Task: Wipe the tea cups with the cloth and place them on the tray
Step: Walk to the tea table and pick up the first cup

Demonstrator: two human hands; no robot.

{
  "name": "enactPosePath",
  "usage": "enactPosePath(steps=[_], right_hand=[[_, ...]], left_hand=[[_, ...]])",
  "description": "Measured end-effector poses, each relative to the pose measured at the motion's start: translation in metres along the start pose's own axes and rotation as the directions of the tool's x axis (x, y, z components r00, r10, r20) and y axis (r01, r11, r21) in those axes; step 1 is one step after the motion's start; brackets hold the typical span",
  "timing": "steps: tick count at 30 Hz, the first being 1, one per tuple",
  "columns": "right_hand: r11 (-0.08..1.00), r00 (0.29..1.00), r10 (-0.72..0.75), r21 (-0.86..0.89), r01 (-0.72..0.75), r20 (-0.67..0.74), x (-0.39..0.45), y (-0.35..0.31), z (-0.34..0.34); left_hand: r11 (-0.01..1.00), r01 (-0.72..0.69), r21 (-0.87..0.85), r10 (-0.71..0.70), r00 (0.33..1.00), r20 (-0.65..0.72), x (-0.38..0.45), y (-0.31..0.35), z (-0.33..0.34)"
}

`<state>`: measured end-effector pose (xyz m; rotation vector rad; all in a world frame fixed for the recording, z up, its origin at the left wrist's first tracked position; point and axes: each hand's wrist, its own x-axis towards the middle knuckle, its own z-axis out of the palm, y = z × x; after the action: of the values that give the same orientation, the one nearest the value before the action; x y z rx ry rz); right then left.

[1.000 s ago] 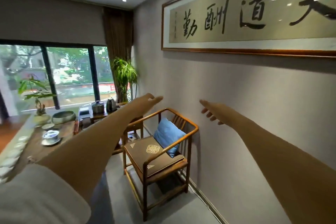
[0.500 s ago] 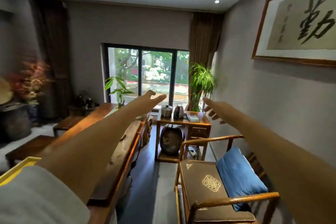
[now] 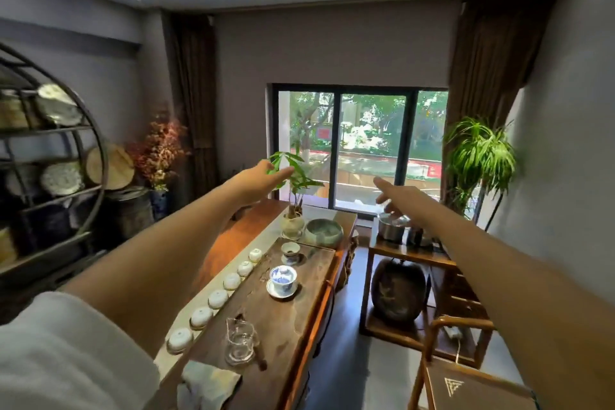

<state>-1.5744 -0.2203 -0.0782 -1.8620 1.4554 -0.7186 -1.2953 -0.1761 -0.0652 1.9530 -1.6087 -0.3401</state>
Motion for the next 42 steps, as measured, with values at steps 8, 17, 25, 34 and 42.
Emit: enactPosePath(steps=[8, 17, 25, 34, 42], right_hand=[[0.996, 0.99, -0.072, 0.066, 0.065, 0.12, 0.155, -0.043, 0.074], [0.975, 0.898, -0.219, 0.12, 0.187, 0.382, 0.302, -0.093, 0.212], [0.936, 0.703, -0.342, 0.164, 0.31, 0.624, 0.394, -0.16, 0.343], [0.906, 0.451, -0.342, 0.163, 0.39, 0.824, 0.394, -0.162, 0.457], [0.87, 0.327, -0.344, 0.168, 0.463, 0.88, 0.348, -0.108, 0.512]], left_hand=[[0.988, 0.145, 0.045, -0.143, 0.989, -0.042, 0.1, -0.085, -0.021], [0.885, 0.465, 0.005, -0.459, 0.874, -0.16, 0.164, -0.212, -0.041], [0.726, 0.681, -0.098, -0.668, 0.664, -0.334, 0.177, -0.301, -0.063], [0.554, 0.819, -0.151, -0.81, 0.488, -0.326, 0.128, -0.361, -0.036], [0.514, 0.834, -0.202, -0.849, 0.461, -0.26, 0.086, -0.394, 0.033]])
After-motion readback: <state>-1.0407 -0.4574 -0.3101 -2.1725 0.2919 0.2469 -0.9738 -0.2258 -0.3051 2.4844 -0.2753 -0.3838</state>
